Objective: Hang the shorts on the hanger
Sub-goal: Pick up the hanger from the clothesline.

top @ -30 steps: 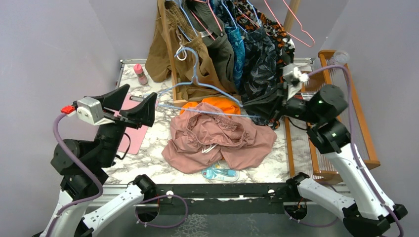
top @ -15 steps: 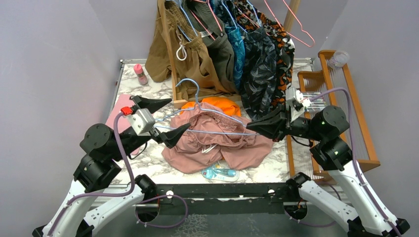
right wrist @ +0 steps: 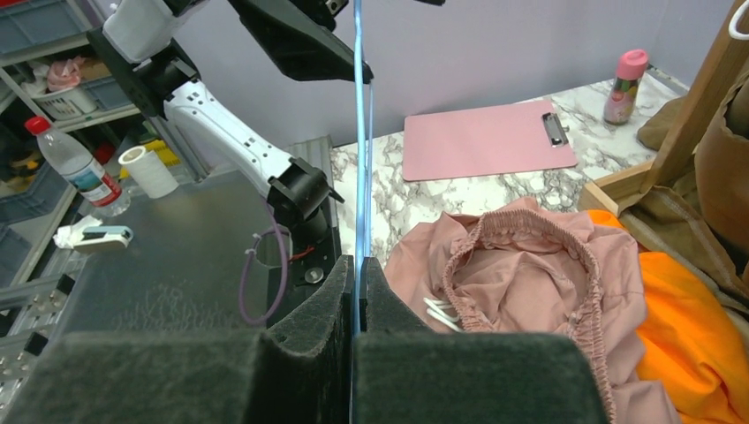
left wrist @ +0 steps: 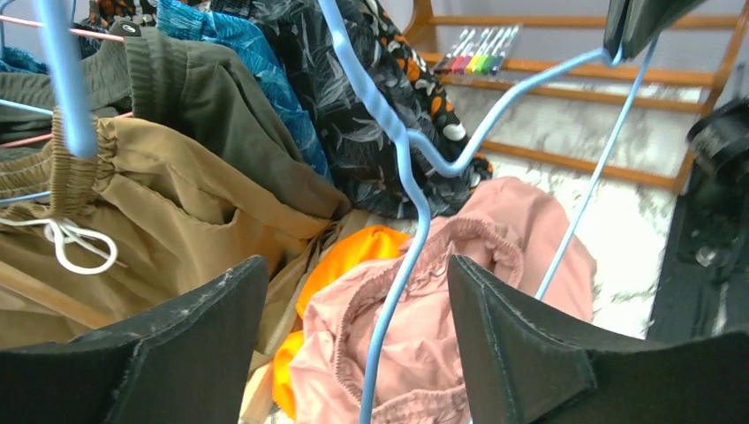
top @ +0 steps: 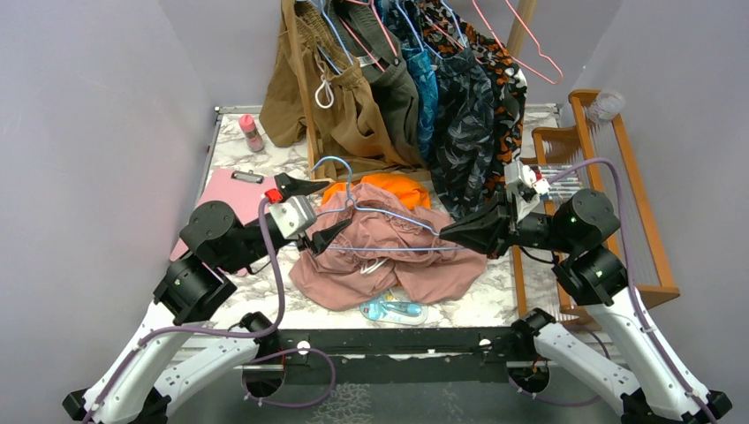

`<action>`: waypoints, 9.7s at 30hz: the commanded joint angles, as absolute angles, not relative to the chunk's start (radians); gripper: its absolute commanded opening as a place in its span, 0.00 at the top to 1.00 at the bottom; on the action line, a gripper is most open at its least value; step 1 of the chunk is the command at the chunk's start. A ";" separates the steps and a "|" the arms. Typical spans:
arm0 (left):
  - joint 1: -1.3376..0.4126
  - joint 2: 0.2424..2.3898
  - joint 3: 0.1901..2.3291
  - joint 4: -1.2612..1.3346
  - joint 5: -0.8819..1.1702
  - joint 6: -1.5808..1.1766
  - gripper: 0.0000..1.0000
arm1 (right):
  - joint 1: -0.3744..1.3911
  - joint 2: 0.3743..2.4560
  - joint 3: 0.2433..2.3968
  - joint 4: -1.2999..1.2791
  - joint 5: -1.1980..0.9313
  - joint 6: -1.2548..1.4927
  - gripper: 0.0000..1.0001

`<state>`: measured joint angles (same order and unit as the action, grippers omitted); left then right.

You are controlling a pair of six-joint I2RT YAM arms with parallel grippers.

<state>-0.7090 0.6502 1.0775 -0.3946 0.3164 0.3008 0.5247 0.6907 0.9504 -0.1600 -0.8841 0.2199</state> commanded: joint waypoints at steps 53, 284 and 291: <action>-0.719 0.807 0.992 -0.227 0.546 0.291 1.00 | 0.800 1.261 1.433 -0.295 -0.711 0.485 0.49; -0.818 0.895 0.838 -0.549 -0.424 -0.544 0.01 | 0.800 0.621 0.907 -0.332 -0.079 0.214 0.99; -0.645 0.988 0.829 -0.549 -0.282 -0.507 0.05 | 0.801 0.640 0.919 -0.344 -0.161 0.193 0.99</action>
<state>-0.6956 0.9508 0.8215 -0.5274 -0.3260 -0.4847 0.7975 0.6418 0.9150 -0.3676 -0.1097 0.2134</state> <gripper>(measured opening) 0.982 0.036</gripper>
